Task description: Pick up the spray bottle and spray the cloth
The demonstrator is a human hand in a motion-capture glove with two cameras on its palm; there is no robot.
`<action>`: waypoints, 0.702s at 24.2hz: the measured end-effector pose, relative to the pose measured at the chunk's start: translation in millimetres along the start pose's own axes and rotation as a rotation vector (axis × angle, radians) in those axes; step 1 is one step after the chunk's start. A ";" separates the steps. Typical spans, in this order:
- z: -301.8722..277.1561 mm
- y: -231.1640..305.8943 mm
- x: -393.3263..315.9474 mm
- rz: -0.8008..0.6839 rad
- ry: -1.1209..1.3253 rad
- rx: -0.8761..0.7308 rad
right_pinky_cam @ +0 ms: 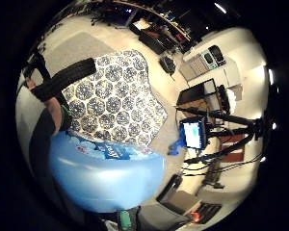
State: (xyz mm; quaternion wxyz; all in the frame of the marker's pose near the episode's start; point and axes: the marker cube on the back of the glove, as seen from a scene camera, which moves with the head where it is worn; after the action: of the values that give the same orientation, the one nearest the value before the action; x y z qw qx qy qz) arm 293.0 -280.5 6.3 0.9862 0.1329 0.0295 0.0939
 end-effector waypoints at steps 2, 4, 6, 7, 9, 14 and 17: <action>-8.1 -4.8 3.0 0.044 -0.091 0.060; -15.8 -9.6 5.9 0.084 -0.201 0.120; -22.7 -14.4 8.1 0.115 -0.319 0.180; -25.8 -16.9 8.7 0.128 -0.378 0.211; -30.9 -22.4 8.7 0.149 -0.499 0.275; -36.5 -39.3 4.2 0.166 -0.825 0.429; -32.5 -51.8 -3.3 0.126 -0.962 0.481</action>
State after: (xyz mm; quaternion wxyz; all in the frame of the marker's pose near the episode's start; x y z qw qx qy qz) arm 296.3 -321.9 -38.8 0.8226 0.3845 -0.4126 0.0721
